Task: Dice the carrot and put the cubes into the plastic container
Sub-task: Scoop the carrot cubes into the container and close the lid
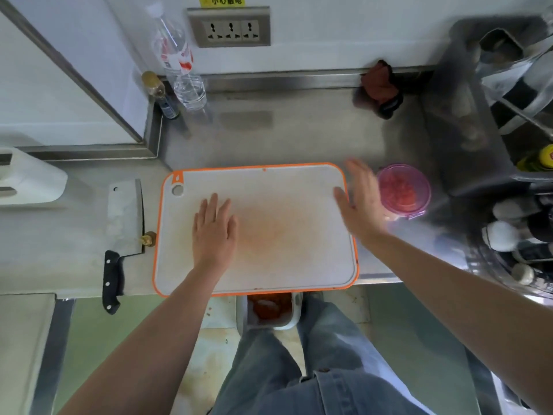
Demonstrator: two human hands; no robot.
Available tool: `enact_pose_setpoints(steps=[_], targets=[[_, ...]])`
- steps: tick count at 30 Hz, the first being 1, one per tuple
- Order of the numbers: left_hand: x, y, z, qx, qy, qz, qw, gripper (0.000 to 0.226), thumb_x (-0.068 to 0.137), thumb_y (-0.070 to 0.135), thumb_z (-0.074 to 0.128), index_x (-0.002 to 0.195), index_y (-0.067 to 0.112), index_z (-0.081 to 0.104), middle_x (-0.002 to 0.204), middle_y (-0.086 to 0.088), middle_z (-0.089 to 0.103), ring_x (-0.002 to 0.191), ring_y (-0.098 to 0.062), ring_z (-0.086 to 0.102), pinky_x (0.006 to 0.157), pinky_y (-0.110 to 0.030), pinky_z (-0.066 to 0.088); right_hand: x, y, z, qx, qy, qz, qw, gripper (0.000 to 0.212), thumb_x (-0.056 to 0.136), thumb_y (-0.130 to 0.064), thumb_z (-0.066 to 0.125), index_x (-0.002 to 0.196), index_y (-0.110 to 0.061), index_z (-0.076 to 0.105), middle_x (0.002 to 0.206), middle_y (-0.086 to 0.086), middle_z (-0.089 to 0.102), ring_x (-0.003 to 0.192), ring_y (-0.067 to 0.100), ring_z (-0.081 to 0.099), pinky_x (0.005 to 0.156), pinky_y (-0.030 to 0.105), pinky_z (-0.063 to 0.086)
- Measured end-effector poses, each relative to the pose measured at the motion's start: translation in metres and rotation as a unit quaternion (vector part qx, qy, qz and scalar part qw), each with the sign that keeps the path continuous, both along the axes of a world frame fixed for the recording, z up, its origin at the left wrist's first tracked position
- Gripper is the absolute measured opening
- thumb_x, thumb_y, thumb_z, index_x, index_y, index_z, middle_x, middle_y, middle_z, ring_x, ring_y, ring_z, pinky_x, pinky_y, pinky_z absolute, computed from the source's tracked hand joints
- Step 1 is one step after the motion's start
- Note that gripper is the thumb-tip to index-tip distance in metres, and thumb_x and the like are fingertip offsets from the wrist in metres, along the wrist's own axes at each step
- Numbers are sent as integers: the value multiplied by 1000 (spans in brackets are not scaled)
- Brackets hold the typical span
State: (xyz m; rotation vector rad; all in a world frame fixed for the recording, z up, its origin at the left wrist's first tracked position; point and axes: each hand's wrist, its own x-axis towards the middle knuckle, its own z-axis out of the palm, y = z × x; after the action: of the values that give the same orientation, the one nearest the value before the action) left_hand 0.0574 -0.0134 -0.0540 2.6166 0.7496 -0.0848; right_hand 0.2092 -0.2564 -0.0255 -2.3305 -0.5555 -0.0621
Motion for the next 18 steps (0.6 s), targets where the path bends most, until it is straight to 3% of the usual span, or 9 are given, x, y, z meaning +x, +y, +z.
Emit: enact_pose_setpoints(steps=[4, 9, 12, 15, 18], targets=[[13, 29, -7, -14, -8, -30, 999, 51, 105, 34, 23, 154, 21, 18, 163, 0, 3, 150, -17, -5, 121, -36, -5, -6, 55, -22, -79, 54, 207, 974, 57, 96, -34, 42, 143, -2, 40, 151, 15, 36, 140, 25, 32, 116, 36, 23], [30, 53, -32, 13, -12, -69, 997, 68, 96, 49, 3, 154, 15, 11, 162, 0, 2, 149, -13, -6, 119, -35, -10, 26, 108, -47, -156, 72, 204, 964, 60, 102, -32, 34, 152, -6, 17, 161, 9, 12, 149, 20, 7, 121, 39, 3], [35, 47, -40, 16, -36, -127, 991, 68, 98, 46, 5, 152, 8, 19, 161, -2, 13, 149, -13, 5, 121, -38, -3, 22, 122, -63, -219, 45, 206, 953, 60, 103, -38, 25, 152, -6, 14, 161, 8, 9, 149, 19, 2, 120, 42, -6], [29, 29, -34, -45, -78, -231, 969, 65, 102, 44, 9, 148, 5, 34, 156, -8, 29, 146, -17, 20, 121, -36, 8, -5, 117, -68, -197, -5, 299, 934, 61, 99, -37, 19, 150, -2, 25, 158, 11, 21, 148, 21, 12, 121, 41, 1], [2, 17, -22, -145, -98, -214, 961, 56, 102, 39, 23, 149, 10, 33, 155, -4, 33, 144, -16, 28, 119, -29, 19, -22, 90, -56, -93, 55, 347, 931, 50, 100, -23, 31, 144, 0, 39, 149, 15, 40, 141, 25, 33, 119, 39, 21]])
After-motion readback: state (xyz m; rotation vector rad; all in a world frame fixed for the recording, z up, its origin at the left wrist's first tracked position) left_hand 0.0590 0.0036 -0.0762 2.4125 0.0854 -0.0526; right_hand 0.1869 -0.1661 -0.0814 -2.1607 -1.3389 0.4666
